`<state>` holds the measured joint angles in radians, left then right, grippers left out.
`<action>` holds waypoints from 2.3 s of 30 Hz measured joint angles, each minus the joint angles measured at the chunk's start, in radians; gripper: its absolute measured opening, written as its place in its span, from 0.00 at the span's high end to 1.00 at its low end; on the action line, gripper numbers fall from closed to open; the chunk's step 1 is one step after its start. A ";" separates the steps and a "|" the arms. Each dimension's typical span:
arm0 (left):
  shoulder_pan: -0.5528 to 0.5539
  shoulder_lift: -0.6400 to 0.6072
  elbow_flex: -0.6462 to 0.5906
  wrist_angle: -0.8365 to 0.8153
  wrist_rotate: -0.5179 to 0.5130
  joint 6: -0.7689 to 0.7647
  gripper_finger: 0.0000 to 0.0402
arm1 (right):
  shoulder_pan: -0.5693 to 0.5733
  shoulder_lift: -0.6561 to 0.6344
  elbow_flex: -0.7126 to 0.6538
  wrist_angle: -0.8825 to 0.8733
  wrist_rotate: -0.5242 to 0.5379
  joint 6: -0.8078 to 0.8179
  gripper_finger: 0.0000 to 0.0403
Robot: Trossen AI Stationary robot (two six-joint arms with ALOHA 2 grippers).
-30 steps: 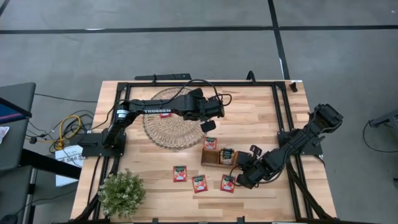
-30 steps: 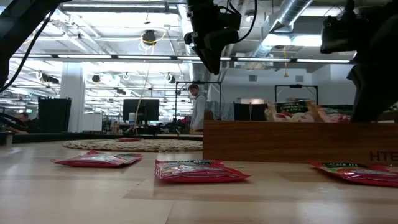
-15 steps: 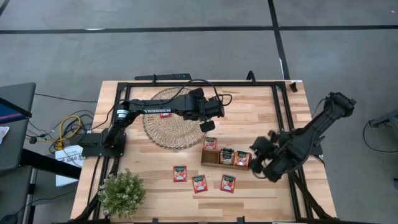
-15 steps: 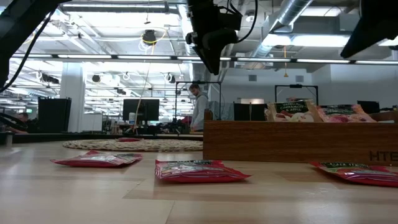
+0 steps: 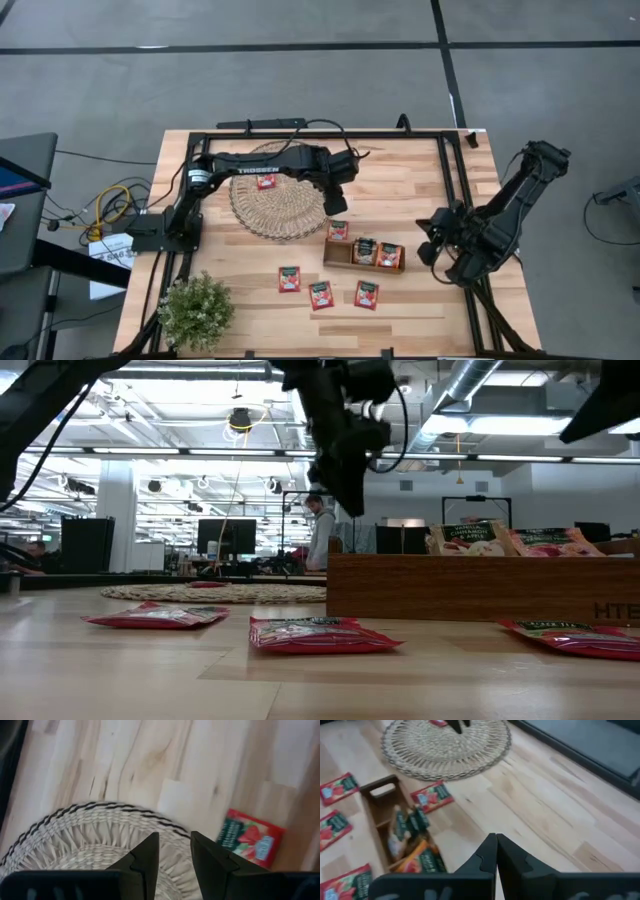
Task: Pick & Place Tea
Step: Put the red tea bag into the left section of the wooden organizer
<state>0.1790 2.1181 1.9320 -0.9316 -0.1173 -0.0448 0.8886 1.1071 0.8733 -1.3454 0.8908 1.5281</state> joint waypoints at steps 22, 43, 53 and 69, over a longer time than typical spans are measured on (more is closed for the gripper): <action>-0.063 0.071 -0.066 0.059 0.288 0.354 0.66 | 0.039 -0.218 -0.094 -0.060 0.025 0.113 1.00; -0.086 0.173 -0.066 0.101 0.172 0.404 0.60 | 0.039 -0.218 -0.094 -0.053 0.026 0.111 1.00; -0.107 0.211 -0.066 0.108 0.118 0.449 0.60 | 0.039 -0.218 -0.094 -0.058 0.027 0.113 1.00; -0.114 0.235 -0.063 0.124 0.075 0.452 0.70 | 0.039 -0.218 -0.094 -0.056 0.027 0.113 1.00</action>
<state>0.0650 2.3528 1.8690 -0.8081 -0.0423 0.4068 0.9272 0.8894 0.7792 -1.4015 0.9176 1.6410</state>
